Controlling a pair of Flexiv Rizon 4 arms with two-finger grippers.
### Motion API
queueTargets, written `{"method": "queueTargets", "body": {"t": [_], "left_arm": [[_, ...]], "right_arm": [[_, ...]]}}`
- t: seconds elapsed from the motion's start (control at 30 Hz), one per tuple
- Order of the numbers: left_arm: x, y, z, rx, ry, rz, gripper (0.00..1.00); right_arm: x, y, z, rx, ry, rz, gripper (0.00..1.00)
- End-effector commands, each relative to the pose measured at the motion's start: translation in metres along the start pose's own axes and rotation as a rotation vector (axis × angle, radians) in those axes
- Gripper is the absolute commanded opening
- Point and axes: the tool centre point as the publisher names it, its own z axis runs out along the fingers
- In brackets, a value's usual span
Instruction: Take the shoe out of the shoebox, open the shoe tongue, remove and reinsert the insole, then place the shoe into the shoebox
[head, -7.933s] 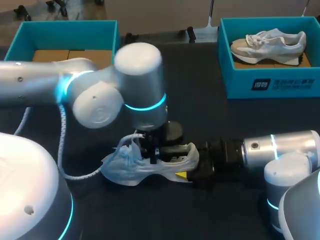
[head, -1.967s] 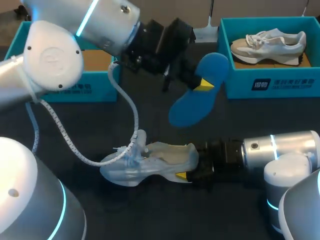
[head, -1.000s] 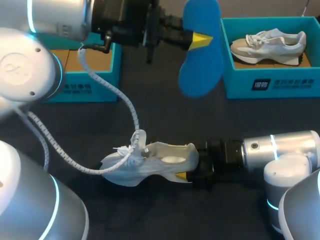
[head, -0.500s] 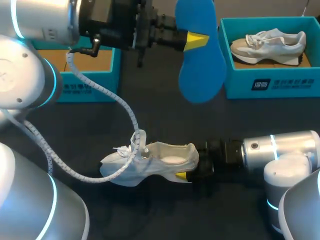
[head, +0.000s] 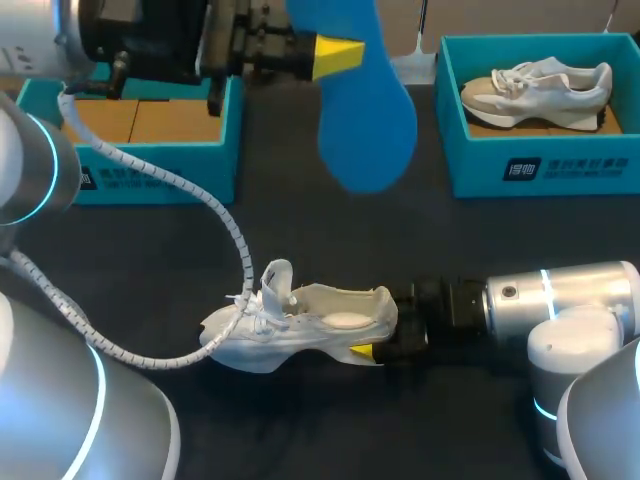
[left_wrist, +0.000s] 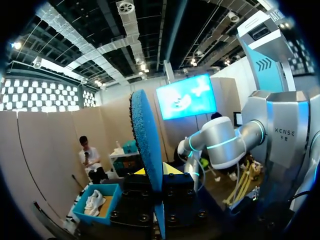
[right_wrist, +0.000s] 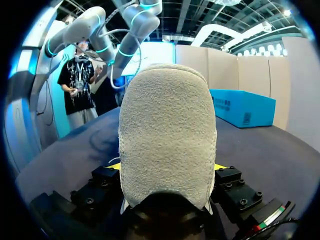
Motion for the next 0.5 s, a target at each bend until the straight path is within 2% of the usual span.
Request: {"method": "queueTargets", "body": {"t": [0.03, 0.23, 0.5], "left_arm": [[0.012, 0.015, -0.001, 0.021, 0.001, -0.025, 0.0], [0.027, 0.02, -0.011, 0.068, -0.006, -0.085, 0.0], [0.028, 0.012, -0.024, 0.117, -0.026, -0.145, 0.0]], "right_arm": [[0.0, 0.002, 0.001, 0.006, 0.0, 0.001, 0.0], [0.0, 0.002, 0.001, 0.006, 0.0, 0.001, 0.0], [0.0, 0.002, 0.001, 0.006, 0.0, 0.001, 0.0]]}}
